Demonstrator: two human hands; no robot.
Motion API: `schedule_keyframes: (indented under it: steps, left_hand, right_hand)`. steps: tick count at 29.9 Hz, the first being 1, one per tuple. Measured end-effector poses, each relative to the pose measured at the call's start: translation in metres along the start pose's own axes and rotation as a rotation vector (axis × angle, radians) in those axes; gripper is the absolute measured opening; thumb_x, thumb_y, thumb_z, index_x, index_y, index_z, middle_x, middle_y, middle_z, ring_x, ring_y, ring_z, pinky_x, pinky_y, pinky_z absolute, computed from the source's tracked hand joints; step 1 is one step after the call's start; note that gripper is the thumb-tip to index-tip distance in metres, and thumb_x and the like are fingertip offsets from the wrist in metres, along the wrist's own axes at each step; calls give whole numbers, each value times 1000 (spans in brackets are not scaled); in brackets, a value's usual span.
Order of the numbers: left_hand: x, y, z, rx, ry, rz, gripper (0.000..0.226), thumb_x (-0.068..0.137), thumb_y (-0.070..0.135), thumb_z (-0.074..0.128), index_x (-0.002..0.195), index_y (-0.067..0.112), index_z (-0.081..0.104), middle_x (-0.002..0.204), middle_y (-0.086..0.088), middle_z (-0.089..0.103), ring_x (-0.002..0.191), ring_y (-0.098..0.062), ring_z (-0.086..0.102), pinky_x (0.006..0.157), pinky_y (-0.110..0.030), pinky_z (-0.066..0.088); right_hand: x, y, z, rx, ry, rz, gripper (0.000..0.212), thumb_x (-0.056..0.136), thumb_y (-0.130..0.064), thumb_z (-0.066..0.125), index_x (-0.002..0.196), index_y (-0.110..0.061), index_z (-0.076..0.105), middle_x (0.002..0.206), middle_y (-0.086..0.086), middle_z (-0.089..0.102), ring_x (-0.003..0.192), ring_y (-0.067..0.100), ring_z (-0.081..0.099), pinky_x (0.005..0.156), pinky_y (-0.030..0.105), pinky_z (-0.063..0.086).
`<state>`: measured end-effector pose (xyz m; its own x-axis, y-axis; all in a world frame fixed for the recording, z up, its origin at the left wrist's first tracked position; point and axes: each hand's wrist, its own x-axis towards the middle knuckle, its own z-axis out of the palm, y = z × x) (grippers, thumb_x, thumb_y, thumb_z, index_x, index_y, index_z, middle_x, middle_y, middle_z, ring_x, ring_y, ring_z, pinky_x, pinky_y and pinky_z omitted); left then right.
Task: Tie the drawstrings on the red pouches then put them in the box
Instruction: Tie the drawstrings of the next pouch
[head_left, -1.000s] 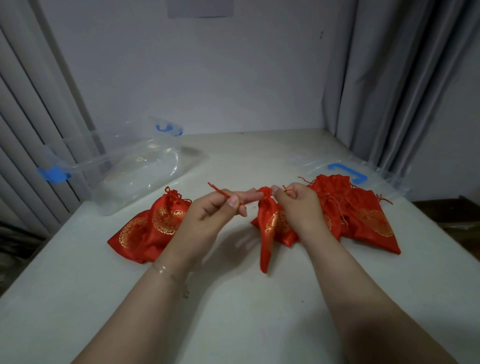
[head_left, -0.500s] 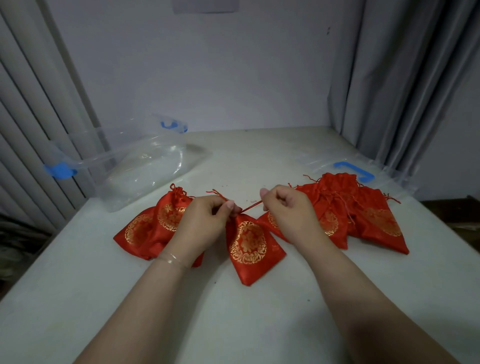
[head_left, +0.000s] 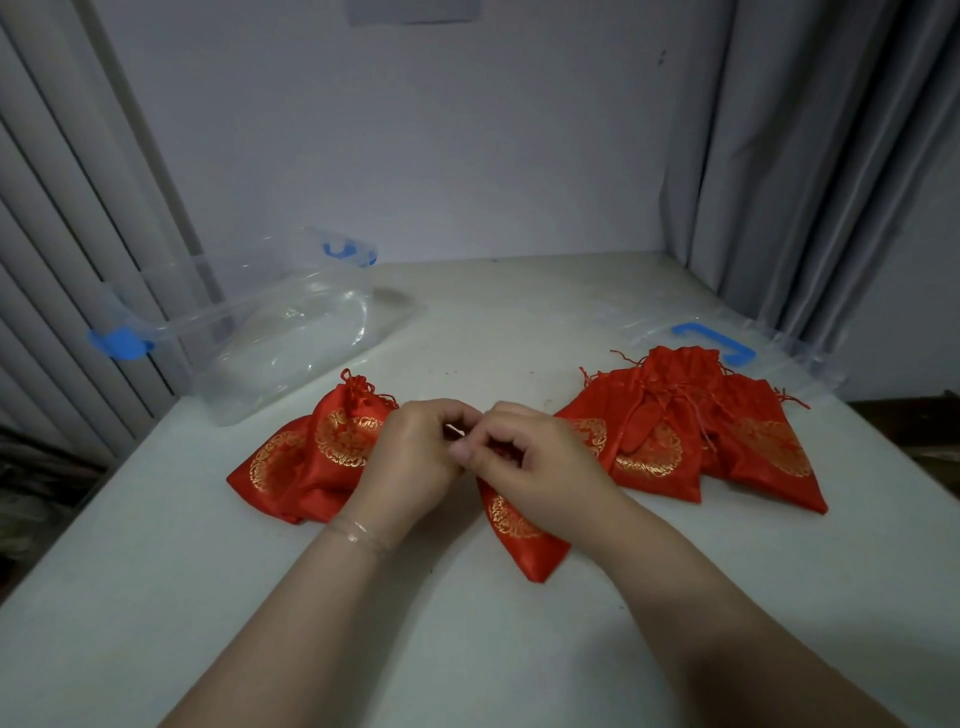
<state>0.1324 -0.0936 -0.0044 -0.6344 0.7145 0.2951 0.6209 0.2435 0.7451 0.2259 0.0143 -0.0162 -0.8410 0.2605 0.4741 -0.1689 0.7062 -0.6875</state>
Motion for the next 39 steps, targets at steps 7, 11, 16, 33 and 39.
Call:
schedule_keyframes:
  steps: [7, 11, 16, 33, 39]
  left_hand:
    - [-1, 8, 5, -209, 49, -89, 12, 81, 13, 73, 76, 24, 74, 61, 4, 69, 46, -6, 53, 52, -20, 45]
    - [-3, 9, 3, -218, 34, -33, 16, 79, 12, 75, 77, 28, 74, 72, 11, 72, 67, -6, 67, 65, -15, 49]
    - [-2, 12, 0, -274, 35, -44, 14, 78, 10, 75, 78, 24, 75, 78, 7, 74, 75, -6, 68, 69, -15, 51]
    - [6, 3, -12, -640, 122, -289, 13, 76, -1, 72, 87, 5, 73, 76, 2, 75, 73, -3, 69, 66, -9, 49]
    - [7, 2, -13, -666, 103, -307, 11, 74, -1, 73, 79, 9, 70, 71, 1, 73, 69, -6, 67, 62, -12, 51]
  right_hand:
    - [9, 16, -21, 20, 212, 118, 18, 93, -17, 52, 99, -23, 68, 102, -13, 56, 85, -5, 52, 73, 8, 37]
    - [9, 26, -19, -26, -13, 181, 26, 93, -10, 51, 112, -21, 65, 110, -8, 53, 93, -3, 51, 86, 15, 40]
    - [9, 22, -21, 110, 54, 302, 15, 91, -17, 58, 88, -30, 64, 67, -16, 56, 56, -6, 55, 60, 20, 45]
    - [7, 10, -25, -9, 267, 106, 13, 92, -20, 55, 79, -20, 53, 88, -6, 56, 84, 10, 55, 73, 28, 46]
    - [7, 13, -35, -24, 17, 179, 19, 79, -16, 61, 62, -22, 53, 93, -8, 58, 92, 4, 54, 78, 22, 42]
